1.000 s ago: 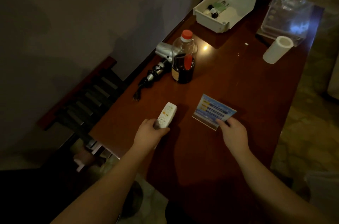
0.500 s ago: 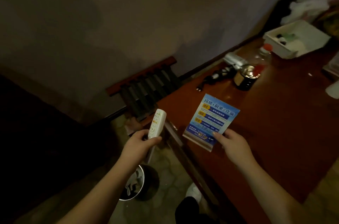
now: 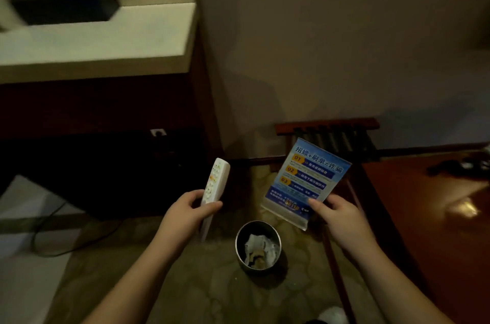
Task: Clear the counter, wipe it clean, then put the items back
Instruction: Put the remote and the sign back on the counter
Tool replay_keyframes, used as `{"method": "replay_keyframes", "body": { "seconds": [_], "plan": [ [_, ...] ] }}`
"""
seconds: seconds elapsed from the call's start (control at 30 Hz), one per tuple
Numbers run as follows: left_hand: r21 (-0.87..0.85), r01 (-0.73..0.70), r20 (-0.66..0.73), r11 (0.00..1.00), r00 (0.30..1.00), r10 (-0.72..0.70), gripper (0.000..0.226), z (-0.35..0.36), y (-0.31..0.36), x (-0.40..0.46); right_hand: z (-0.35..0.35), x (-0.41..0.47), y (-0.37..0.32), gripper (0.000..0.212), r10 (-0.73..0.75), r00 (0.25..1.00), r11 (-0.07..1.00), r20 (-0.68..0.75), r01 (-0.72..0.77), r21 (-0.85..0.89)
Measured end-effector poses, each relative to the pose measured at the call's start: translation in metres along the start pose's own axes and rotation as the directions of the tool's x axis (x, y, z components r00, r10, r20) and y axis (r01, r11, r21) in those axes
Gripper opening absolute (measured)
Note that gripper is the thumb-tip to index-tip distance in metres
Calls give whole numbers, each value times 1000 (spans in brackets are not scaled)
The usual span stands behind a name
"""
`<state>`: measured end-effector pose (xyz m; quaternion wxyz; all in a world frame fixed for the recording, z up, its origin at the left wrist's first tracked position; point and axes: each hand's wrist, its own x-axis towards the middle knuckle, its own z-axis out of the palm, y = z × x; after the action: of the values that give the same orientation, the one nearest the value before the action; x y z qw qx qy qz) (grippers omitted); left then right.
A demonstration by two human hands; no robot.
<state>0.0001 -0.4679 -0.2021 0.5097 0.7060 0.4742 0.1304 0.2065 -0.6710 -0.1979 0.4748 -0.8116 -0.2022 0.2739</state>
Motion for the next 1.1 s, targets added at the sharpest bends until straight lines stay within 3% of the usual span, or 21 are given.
{"method": "replay_keyframes", "body": {
  "seconds": [0.17, 0.33, 0.5, 0.87, 1.1],
  "plan": [
    [-38, -13, -111, 999, 994, 9, 67, -92, -30, -19, 71, 2, -48, 13, -105, 986, 993, 126, 110, -34],
    [-65, -24, -213, 998, 977, 9, 35, -154, -43, -22, 115, 10, -94, 11, -198, 955, 977, 222, 211, -33],
    [-81, -48, -296, 996, 955, 22, 37, -190, -36, -7, 141, 28, -145, 13, -279, 914, 958, 293, 287, 17],
    [17, -128, -376, 992, 918, 125, 51, -305, 24, 90, 196, 124, -281, 20, -470, 841, 883, 269, 445, 150],
    [290, -145, -450, 946, 852, 268, 44, -381, 75, 170, 220, 205, -373, 11, -544, 805, 839, 236, 529, 131]
  ]
}}
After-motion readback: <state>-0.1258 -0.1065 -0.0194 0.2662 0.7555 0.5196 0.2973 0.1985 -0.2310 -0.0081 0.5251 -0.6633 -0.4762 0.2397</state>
